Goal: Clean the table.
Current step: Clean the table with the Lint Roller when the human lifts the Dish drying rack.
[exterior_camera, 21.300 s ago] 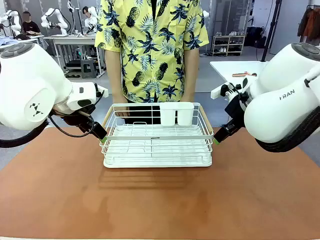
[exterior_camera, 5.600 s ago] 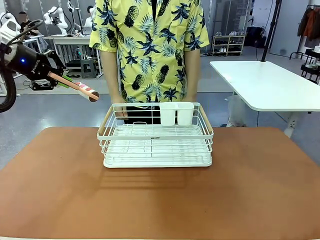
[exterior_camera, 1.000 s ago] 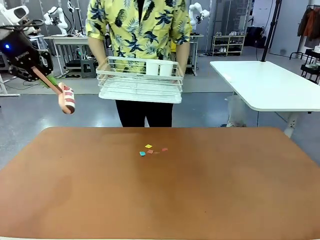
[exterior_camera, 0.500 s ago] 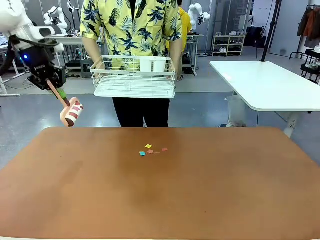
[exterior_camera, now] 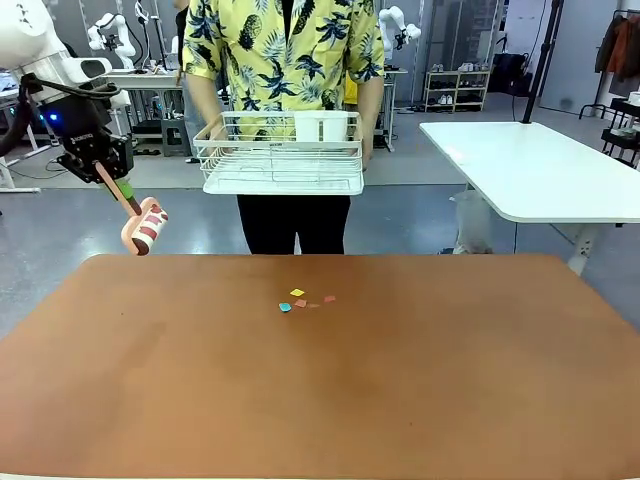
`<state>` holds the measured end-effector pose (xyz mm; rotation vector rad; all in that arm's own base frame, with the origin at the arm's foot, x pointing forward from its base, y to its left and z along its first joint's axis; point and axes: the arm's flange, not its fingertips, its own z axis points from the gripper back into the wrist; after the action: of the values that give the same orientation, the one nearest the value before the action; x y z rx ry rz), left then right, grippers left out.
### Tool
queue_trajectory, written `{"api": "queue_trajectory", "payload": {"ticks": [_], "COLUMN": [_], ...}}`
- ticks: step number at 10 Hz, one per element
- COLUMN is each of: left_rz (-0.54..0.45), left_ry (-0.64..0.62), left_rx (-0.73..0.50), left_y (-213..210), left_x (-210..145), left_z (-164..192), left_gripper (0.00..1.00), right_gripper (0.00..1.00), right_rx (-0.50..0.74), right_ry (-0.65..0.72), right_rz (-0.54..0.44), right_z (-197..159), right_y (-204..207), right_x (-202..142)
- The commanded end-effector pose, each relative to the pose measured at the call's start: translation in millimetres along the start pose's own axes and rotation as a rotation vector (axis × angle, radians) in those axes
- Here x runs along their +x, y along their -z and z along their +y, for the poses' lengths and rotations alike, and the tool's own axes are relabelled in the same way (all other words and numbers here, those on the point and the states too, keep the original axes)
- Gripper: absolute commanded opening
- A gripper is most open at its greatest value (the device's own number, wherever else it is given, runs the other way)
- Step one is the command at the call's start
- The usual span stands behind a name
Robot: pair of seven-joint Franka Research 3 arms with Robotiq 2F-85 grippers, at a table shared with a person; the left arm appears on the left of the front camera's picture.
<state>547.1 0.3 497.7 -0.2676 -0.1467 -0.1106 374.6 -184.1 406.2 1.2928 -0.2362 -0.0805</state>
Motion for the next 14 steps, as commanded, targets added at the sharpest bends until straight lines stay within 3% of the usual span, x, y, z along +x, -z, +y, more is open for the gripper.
{"api": "queue_trajectory", "payload": {"ticks": [1, 3, 8, 12, 13, 14], "left_rz": [0.02, -0.002, -0.04, 0.059, 0.131, 0.144], "left_ry": [-0.01, -0.048, -0.057, -0.051, -0.055, -0.069], "left_rx": [-0.03, -0.169, -0.29, -0.349, -0.395, -0.359], "left_y": [23, 52, 110, 154, 157, 161], "left_x": [-3, -7, -23, -8, -3, 0], "left_z": [20, 42, 72, 91, 102, 105], "left_gripper": [0.21, 0.21, 0.21, 0.21, 0.21, 0.21], "right_gripper": [1.0, 1.0, 1.0, 1.0, 1.0, 1.0], "right_rx": [0.008, 0.008, 0.008, 0.008, 0.008, 0.008], "right_ry": [-0.008, -0.008, -0.008, -0.008, -0.008, -0.008], "right_rz": [0.0, 0.0, 0.0, 0.0, 0.0, 0.0], "right_z": [3, 3, 3, 3, 3, 3], "right_y": [0, 0, 0, 0, 0, 0], "right_x": [0, 0, 0, 0, 0, 0]}}
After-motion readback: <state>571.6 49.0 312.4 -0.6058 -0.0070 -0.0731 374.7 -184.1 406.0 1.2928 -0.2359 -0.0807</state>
